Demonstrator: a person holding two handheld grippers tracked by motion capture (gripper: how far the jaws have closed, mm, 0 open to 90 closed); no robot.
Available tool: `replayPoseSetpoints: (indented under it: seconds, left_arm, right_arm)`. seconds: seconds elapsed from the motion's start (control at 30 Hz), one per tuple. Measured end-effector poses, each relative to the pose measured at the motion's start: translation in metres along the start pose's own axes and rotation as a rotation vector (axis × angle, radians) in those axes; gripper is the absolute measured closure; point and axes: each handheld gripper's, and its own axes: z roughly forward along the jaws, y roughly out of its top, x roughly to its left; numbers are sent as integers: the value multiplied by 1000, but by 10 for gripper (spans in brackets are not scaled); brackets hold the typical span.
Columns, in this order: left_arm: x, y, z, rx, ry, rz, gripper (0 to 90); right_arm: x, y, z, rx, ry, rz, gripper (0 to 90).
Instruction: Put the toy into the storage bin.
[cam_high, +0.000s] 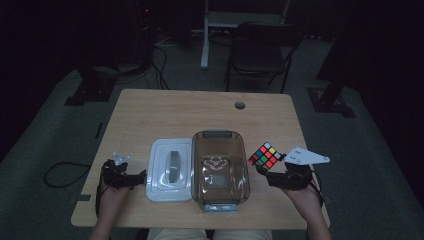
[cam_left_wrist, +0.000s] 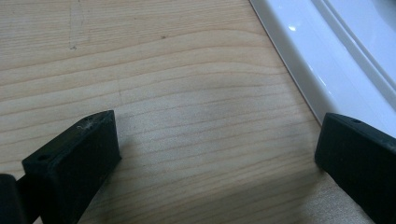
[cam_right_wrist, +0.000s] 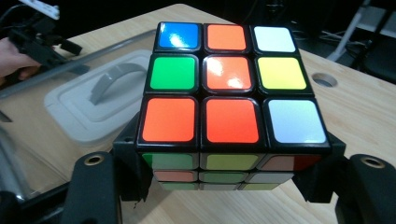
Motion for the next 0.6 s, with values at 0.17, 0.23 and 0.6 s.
replayPoseSetpoints:
  seconds: [0.17, 0.23, 0.6]
  left_arm:
    - [0, 0, 0, 0, 0, 0, 6]
    - [0, 0, 0, -1, 0, -1, 6]
    - [0, 0, 0, 1, 0, 1, 6]
  right_arm:
    - [13, 12, 7, 12, 53, -49, 338]
    - [16, 15, 11, 22, 71, -74, 338]
    - [32, 28, 27, 96, 175, -177, 338]
